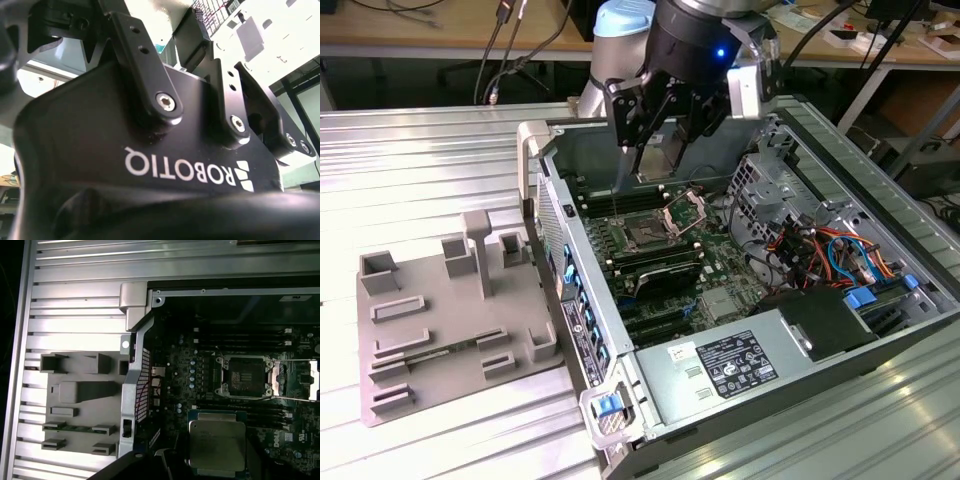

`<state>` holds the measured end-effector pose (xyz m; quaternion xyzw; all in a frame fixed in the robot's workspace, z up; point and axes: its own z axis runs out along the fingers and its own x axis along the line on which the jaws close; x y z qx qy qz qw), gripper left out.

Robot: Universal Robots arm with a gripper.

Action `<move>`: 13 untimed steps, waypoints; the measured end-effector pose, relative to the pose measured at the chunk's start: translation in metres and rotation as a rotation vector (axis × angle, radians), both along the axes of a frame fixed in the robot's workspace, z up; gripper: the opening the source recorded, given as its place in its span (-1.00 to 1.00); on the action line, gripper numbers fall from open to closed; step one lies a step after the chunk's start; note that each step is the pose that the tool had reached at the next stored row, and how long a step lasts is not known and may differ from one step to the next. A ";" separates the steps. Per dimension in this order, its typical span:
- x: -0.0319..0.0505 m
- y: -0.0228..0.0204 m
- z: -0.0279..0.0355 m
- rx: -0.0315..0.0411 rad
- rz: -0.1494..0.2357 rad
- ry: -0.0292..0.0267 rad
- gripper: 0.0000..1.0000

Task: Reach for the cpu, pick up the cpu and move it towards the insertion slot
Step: 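Pick up the cpu and move it towards the insertion slot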

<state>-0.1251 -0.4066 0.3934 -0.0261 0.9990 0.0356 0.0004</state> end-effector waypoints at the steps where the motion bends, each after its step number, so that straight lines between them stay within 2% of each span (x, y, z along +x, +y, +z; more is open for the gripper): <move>1: 0.0008 0.0000 -0.0002 0.0000 0.000 0.0000 0.08; 13: 0.0098 0.0000 -0.0021 0.0000 0.000 0.0000 0.08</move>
